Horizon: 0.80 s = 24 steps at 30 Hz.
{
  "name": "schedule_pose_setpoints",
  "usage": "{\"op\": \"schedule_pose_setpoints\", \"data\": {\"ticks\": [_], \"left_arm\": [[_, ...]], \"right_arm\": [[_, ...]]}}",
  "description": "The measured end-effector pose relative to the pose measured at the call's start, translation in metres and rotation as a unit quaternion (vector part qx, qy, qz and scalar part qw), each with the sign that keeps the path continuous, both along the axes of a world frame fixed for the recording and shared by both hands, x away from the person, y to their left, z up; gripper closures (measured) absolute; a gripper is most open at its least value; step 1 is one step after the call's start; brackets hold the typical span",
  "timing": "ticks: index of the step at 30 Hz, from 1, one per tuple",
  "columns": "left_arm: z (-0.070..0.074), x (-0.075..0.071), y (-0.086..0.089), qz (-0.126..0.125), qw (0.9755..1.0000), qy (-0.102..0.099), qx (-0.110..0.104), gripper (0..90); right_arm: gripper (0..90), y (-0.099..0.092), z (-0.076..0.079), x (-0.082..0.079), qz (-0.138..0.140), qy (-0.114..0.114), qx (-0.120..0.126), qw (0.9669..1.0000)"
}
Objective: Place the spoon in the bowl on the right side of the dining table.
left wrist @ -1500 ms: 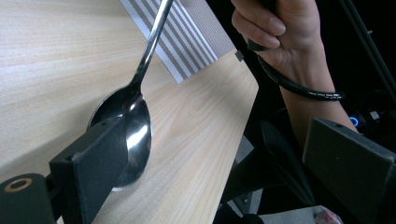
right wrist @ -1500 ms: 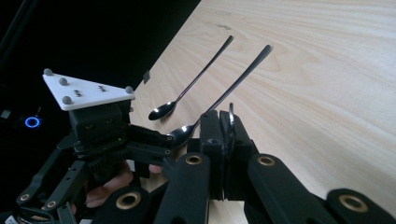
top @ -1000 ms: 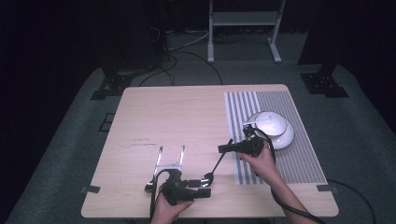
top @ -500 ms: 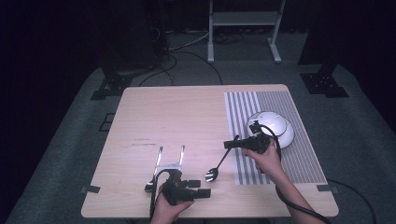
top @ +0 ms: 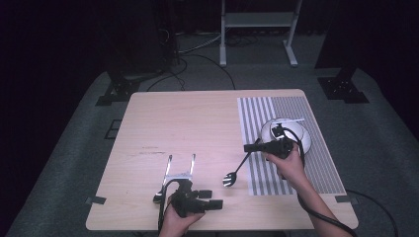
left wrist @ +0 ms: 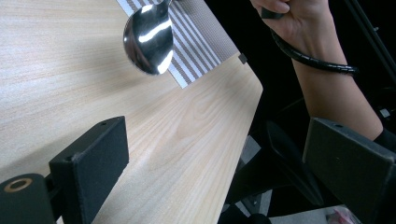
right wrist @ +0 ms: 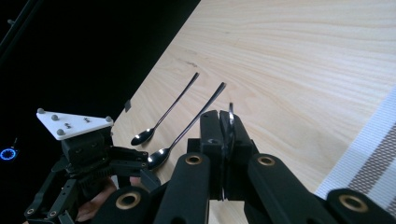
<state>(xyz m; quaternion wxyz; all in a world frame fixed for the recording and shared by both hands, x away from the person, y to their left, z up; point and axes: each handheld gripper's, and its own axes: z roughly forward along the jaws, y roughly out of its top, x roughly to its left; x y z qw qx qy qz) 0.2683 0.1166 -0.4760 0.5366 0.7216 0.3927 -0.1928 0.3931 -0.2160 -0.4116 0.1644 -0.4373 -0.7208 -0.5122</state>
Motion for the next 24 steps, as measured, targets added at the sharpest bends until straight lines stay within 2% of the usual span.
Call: {"op": "schedule_pose_setpoints", "data": {"ticks": [9,24], "left_arm": [[0.001,-0.001,-0.002,0.0,1.0,-0.005,0.008,5.6],[0.002,-0.001,-0.001,0.0,0.9999,-0.007,0.009,5.6]], "right_arm": [[88.9,-0.012,0.003,0.004,-0.017,0.001,0.0,0.9999],[88.9,-0.037,0.009,0.011,-0.052,0.0,0.008,0.9986]]}}
